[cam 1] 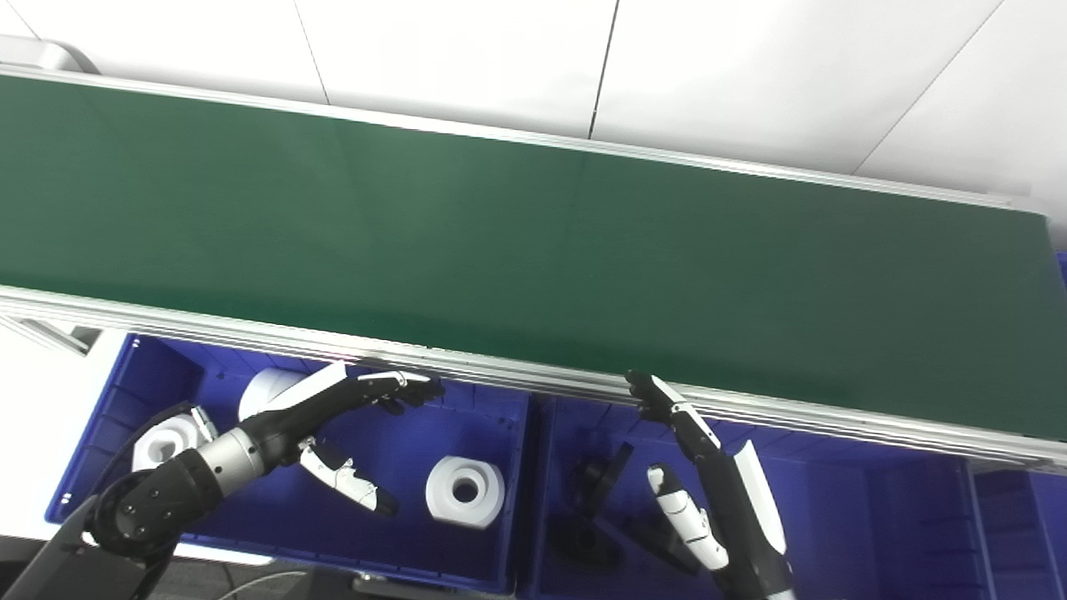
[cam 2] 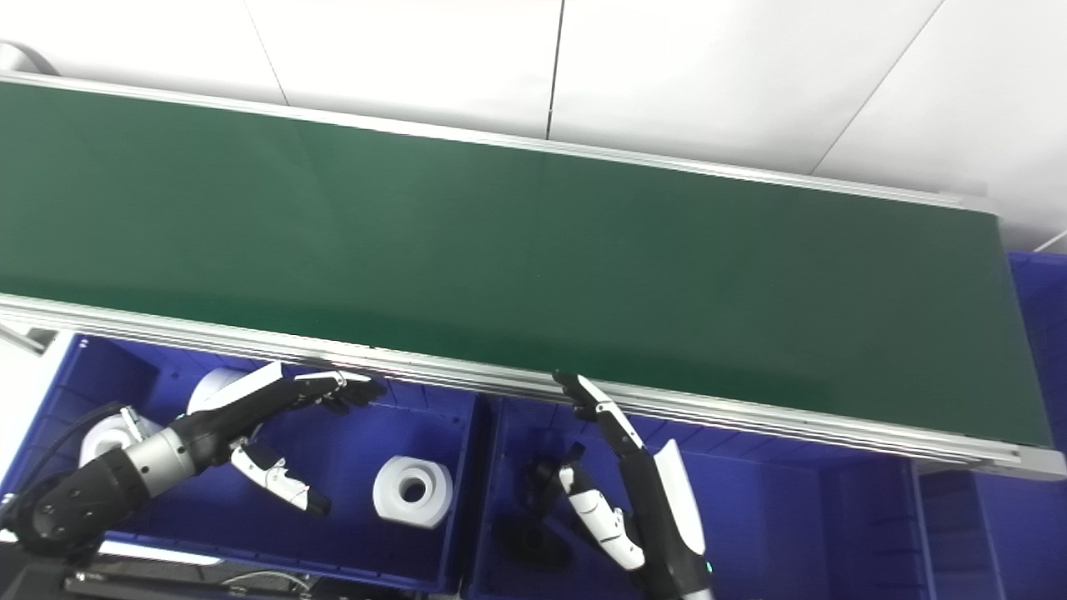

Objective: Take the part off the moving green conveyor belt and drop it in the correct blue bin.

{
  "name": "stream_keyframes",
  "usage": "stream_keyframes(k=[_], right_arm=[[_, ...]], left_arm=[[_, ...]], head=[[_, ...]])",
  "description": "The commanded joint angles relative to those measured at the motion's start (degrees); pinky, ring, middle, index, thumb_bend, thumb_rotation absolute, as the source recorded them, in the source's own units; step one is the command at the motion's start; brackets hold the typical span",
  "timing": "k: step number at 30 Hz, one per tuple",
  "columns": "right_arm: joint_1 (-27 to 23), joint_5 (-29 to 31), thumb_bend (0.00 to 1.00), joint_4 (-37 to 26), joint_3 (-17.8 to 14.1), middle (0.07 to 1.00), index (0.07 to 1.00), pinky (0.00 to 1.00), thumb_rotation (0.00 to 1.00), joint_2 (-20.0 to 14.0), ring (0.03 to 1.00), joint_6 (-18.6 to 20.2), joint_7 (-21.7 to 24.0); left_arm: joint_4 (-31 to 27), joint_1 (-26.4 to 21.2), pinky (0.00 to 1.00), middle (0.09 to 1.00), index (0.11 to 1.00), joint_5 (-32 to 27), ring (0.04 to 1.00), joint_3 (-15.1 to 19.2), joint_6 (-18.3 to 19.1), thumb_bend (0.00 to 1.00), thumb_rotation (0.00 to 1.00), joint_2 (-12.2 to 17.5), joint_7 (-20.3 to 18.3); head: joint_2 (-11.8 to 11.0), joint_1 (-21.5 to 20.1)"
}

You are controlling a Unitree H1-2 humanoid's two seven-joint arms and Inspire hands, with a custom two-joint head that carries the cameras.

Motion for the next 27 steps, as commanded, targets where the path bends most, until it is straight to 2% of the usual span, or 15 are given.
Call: stream_keyframes(k=[1,5,10,14,17,20,21,22,25,27], right_arm=[[0.76,0.53,0.51,-2.09,0.17,0.890,0.873,0.81,1.00,0.40,0.869,-0.05,0.05],[0.89,0.28,0.52,-2.33,0.20,0.890,0.873,0.81,1.00,0.46,0.868,0.17,0.07],[0.80,0.36,0.52,-1.79,0.35,0.890,0.874,0.82,1.00,0.64,0.870,-0.13,-0.01],[0.82,-0.16,0.52,-1.96,0.46,0.889,0.873,0.82,1.00,0.89,0.869,-0.16,-0.14],[0.94,-0.59,0.53,-2.10,0.64,0.889,0.872,0.82,1.00,1.20,0.870,-0.03,-0.19],[0.96,-1.42,0.52,-2.08,0.92,0.891,0.873,0.82,1.00,1.62,0.871,0.00,-0.25],[0.97,-1.53,0.51,-2.09,1.02,0.892,0.875,0.82,1.00,1.75,0.873,0.04,-0.25],[0.94,-1.64,0.51,-2.09,1.17,0.892,0.875,0.82,1.00,1.89,0.873,-0.03,-0.24],[0.99,-2.49,0.49,-2.37,1.58,0.893,0.877,0.82,1.00,2.52,0.873,0.17,-0.39],[1.09,-2.78,0.51,-2.80,1.93,0.894,0.874,0.81,1.00,3.18,0.872,1.21,-0.25]], left_arm=[[-2.31,0.17,0.71,0.809,0.806,-2.22,0.776,0.13,-0.59,0.70,0.27,1.14,-0.34],[-5.25,1.26,0.67,0.773,0.788,-5.90,0.724,-0.23,1.96,0.69,0.33,1.72,-2.44],[-12.19,3.25,0.64,0.739,0.773,-10.41,0.688,-0.53,6.96,0.67,0.40,3.27,-5.48],[-17.18,4.14,0.63,0.716,0.725,-12.59,0.669,-0.36,8.07,0.63,0.44,4.48,-6.65],[-20.96,4.77,0.62,0.699,0.687,-14.66,0.665,0.08,8.99,0.61,0.46,4.16,-6.36],[-23.59,5.12,0.63,0.694,0.679,-16.62,0.670,0.45,9.84,0.54,0.44,3.52,-5.81],[-24.04,5.12,0.64,0.704,0.692,-17.22,0.683,0.47,9.66,0.47,0.45,3.42,-5.79],[-24.52,5.12,0.65,0.707,0.697,-18.02,0.687,0.48,9.50,0.45,0.46,3.17,-5.70],[-25.14,5.02,0.66,0.735,0.724,-20.44,0.711,0.42,8.86,0.39,0.56,2.33,-5.63],[-24.30,4.93,0.71,0.792,0.775,-22.85,0.760,0.44,7.95,0.42,0.66,1.55,-5.90]], head=[[0.06,-0.08],[0.15,-0.31],[0.17,-1.22],[0.29,-1.70],[0.18,-3.35],[0.28,-4.89],[0.35,-5.38],[0.59,-6.54],[1.15,-10.16],[1.66,-13.26]])
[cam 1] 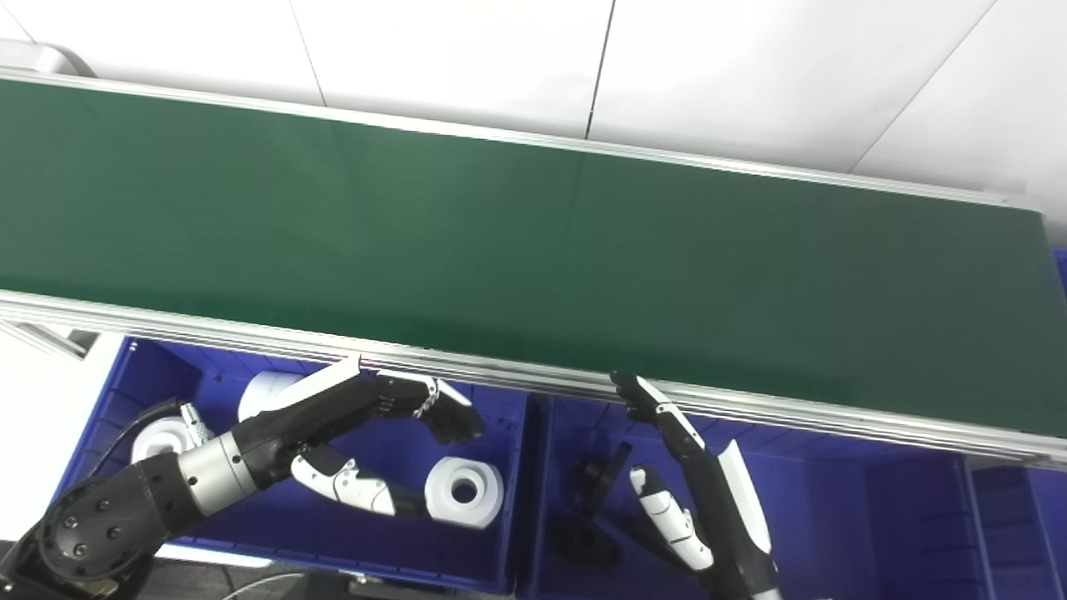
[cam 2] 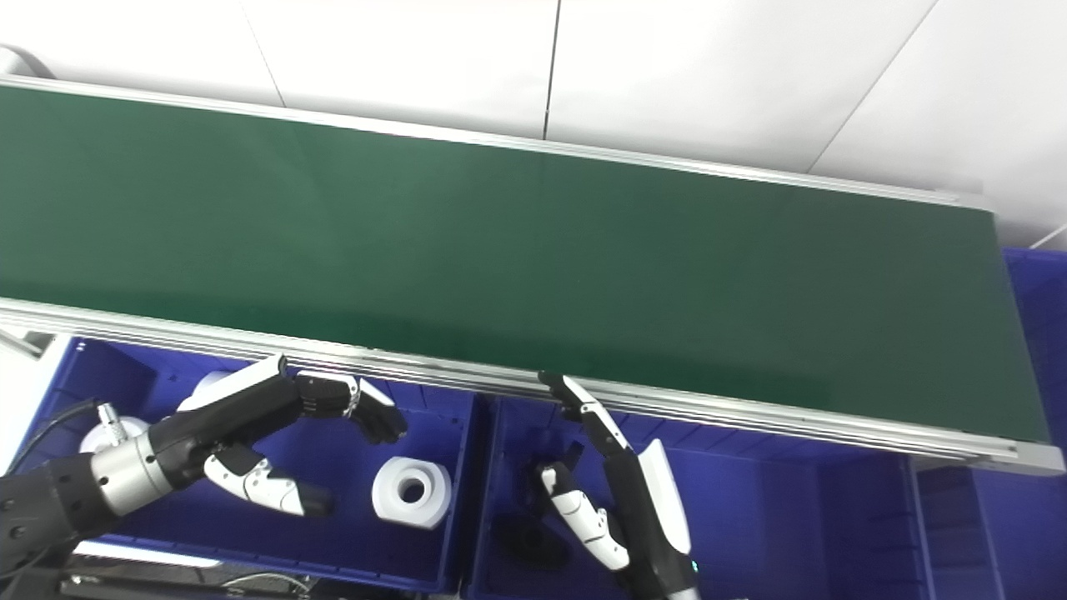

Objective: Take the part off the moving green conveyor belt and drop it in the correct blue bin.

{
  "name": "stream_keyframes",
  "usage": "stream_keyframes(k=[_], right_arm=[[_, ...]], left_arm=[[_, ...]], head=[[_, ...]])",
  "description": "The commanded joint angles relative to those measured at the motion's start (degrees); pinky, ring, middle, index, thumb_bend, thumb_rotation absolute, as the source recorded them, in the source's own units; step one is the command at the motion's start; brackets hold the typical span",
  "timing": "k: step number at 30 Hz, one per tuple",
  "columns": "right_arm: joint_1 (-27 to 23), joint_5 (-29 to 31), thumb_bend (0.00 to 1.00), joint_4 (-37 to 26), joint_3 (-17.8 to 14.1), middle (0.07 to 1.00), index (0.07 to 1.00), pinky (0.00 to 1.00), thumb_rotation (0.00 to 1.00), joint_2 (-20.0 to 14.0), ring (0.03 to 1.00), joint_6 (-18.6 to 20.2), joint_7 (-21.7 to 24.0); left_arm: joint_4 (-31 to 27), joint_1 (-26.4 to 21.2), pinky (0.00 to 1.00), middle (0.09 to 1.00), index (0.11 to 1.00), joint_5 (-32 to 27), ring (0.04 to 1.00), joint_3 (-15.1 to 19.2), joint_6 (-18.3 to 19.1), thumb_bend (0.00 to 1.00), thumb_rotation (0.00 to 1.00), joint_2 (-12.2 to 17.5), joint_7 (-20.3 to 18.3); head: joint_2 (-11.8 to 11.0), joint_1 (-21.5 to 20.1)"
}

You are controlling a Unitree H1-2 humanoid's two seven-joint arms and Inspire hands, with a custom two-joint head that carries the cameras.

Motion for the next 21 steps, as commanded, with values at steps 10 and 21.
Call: stream_keyframes(k=[10,21], right_arm=[[1.00,-1.16,0.50,-4.17,1.79,0.899,0.886,0.81,1.00,2.04,0.871,3.32,0.06],[3.94,-2.10,0.51,-4.19,2.13,0.899,0.880,0.81,1.00,1.76,0.871,1.09,-2.03]], left_arm=[[7.75,-3.83,0.98,0.997,0.974,-8.58,0.995,-0.86,-3.07,0.47,0.73,-1.91,-3.45],[11.19,-5.08,1.00,1.000,1.000,-6.88,1.000,0.20,-6.20,0.51,0.80,-0.62,-5.09]], head=[[0.72,-4.97],[-1.01,-7.30]])
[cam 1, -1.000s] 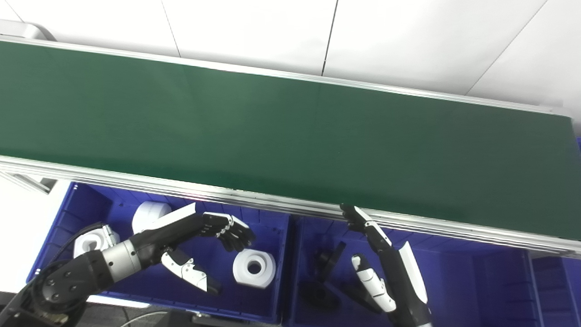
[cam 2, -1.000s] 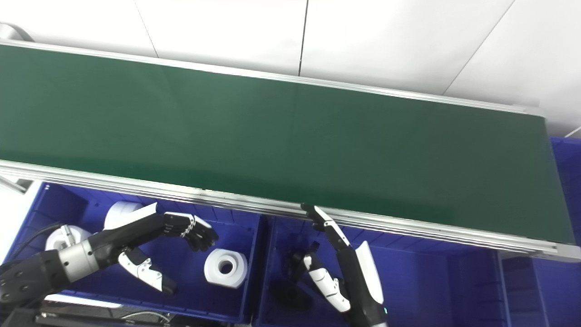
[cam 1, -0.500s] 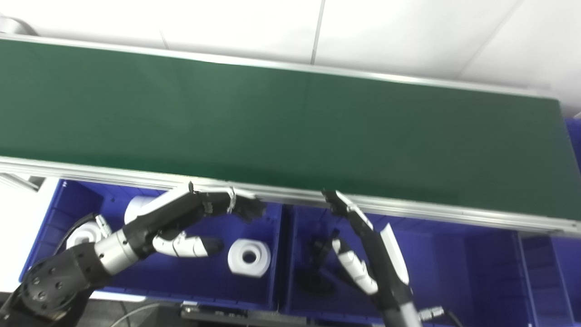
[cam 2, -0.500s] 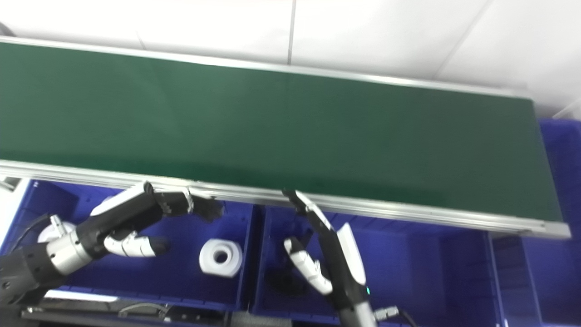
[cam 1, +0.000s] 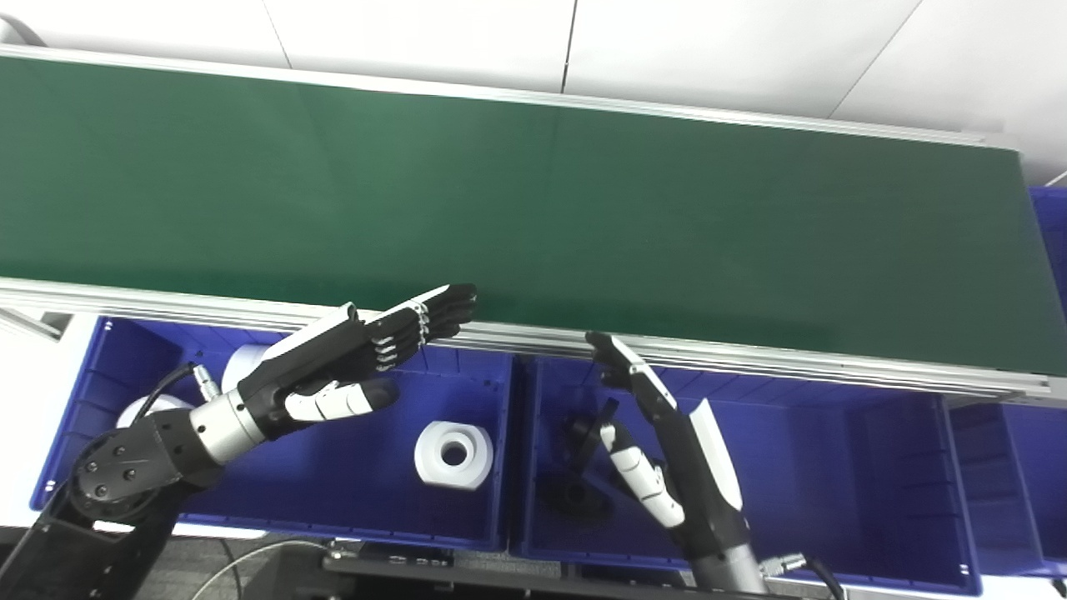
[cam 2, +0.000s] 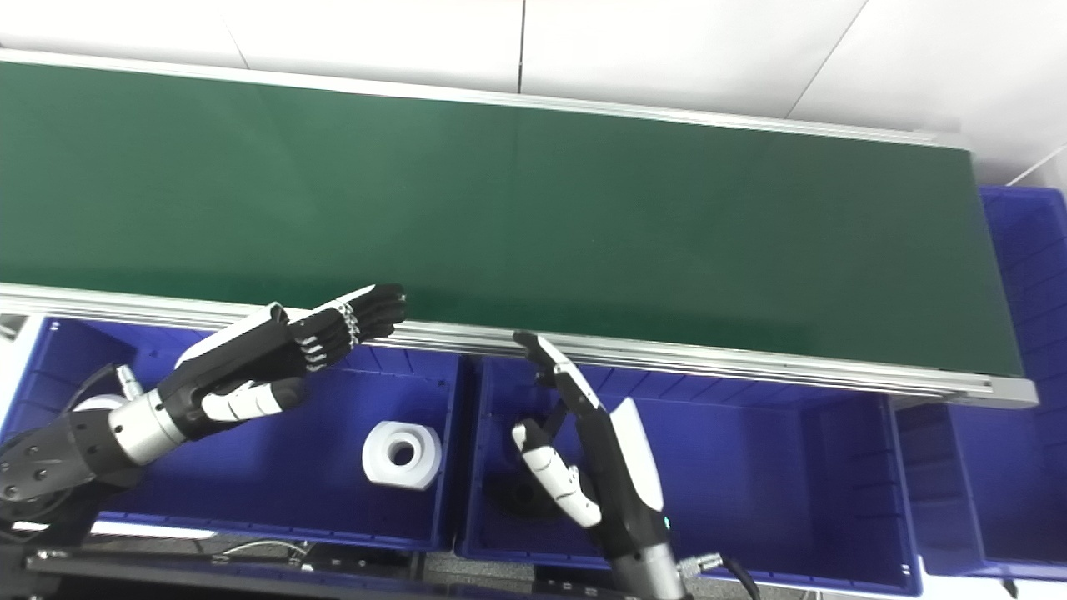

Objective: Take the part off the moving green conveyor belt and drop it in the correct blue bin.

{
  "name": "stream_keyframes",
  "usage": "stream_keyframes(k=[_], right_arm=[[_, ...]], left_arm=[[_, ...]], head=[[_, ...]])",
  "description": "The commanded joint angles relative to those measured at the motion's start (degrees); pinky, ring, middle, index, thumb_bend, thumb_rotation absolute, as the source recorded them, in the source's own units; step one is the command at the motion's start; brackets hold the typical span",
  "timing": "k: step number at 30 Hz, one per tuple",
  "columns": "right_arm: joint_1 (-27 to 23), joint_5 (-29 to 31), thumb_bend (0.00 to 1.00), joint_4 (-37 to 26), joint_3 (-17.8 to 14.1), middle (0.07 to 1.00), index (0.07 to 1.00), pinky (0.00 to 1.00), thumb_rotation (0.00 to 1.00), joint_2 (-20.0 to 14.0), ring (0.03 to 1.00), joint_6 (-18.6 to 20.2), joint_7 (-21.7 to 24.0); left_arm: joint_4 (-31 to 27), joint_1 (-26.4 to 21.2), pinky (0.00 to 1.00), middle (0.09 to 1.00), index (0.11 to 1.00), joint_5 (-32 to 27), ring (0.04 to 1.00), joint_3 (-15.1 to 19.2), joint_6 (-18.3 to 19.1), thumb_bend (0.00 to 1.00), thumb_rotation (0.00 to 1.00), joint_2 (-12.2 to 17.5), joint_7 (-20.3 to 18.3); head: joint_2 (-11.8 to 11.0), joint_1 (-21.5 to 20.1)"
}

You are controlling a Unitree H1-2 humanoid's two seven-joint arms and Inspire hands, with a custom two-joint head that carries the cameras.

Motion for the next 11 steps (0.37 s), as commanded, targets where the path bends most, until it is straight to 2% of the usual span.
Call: stream_keyframes(k=[1,11], right_arm=[[0.62,-0.35,0.52,-2.07,0.53,0.899,0.880,0.81,1.00,0.30,0.871,-2.36,-0.89],[0.65,-0.21,0.53,-2.35,0.34,0.902,0.885,0.81,1.00,0.12,0.873,-1.94,-0.99]], left_arm=[[-0.62,-0.44,1.00,1.000,1.000,0.30,1.000,0.88,-2.02,0.50,0.82,0.99,-0.09],[-0.39,-0.67,1.00,1.000,1.000,1.69,1.000,0.86,-1.55,0.44,0.87,0.07,0.42]], head=[[-0.04,0.00],[0.45,0.03]])
